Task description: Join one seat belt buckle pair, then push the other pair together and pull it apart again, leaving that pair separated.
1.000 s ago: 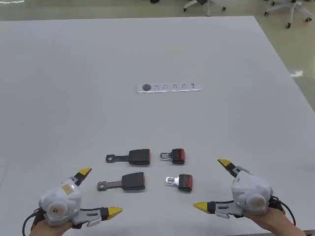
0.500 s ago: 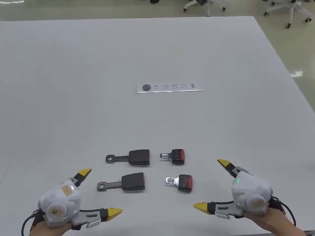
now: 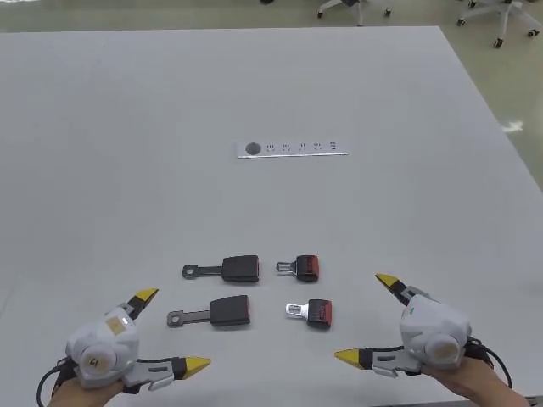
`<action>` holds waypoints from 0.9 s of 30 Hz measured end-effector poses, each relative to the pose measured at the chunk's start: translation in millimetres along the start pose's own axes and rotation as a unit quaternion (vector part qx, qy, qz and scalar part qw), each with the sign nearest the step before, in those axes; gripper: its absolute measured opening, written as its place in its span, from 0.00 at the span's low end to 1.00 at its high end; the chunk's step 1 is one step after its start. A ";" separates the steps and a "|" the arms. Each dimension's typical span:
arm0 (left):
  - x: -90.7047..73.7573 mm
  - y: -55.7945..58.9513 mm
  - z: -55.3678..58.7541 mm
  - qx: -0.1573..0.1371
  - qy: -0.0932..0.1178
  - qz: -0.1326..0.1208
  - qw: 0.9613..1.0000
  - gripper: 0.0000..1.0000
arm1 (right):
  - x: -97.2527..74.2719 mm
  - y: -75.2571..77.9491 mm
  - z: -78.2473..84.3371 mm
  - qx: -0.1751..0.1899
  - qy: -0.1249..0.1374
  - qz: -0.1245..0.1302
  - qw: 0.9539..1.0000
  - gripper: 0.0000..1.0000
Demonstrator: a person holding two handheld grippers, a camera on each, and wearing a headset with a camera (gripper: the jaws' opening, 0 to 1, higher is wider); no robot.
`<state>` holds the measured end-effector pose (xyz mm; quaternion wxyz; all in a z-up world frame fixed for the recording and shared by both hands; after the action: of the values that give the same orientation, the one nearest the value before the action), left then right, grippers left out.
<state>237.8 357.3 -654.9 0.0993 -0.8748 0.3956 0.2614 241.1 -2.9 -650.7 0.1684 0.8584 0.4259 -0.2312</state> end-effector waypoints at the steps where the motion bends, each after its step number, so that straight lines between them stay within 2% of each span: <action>1: 0.5 -0.7 0.8 0.000 0.000 0.000 1.000 1.00 | 0.1 0.4 0.6 0.000 0.000 0.000 1.000 0.99; 15: 3.8 -4.7 5.9 0.002 0.003 0.001 1.000 1.00 | 0.1 4.0 5.3 -0.003 0.001 0.001 1.000 0.99; 27: 1.7 -2.4 -0.2 0.002 0.004 0.000 1.000 1.00 | 0.1 3.6 6.2 -0.003 0.001 -0.001 1.000 0.99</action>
<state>240.6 357.7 -655.7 0.0992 -0.8755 0.3967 0.2575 242.5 -7.8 -655.6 0.1702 0.8574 0.4279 -0.2297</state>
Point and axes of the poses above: the centre of the closed fingertips' face, and the gripper's own axes: x roughly forward along the fingers, y roughly to its right, z roughly out of its underside, the point moved 7 cm from there along -x, roughly backward along the fingers, and after that the axes turned 2 degrees about y, right-handed, at the moved point
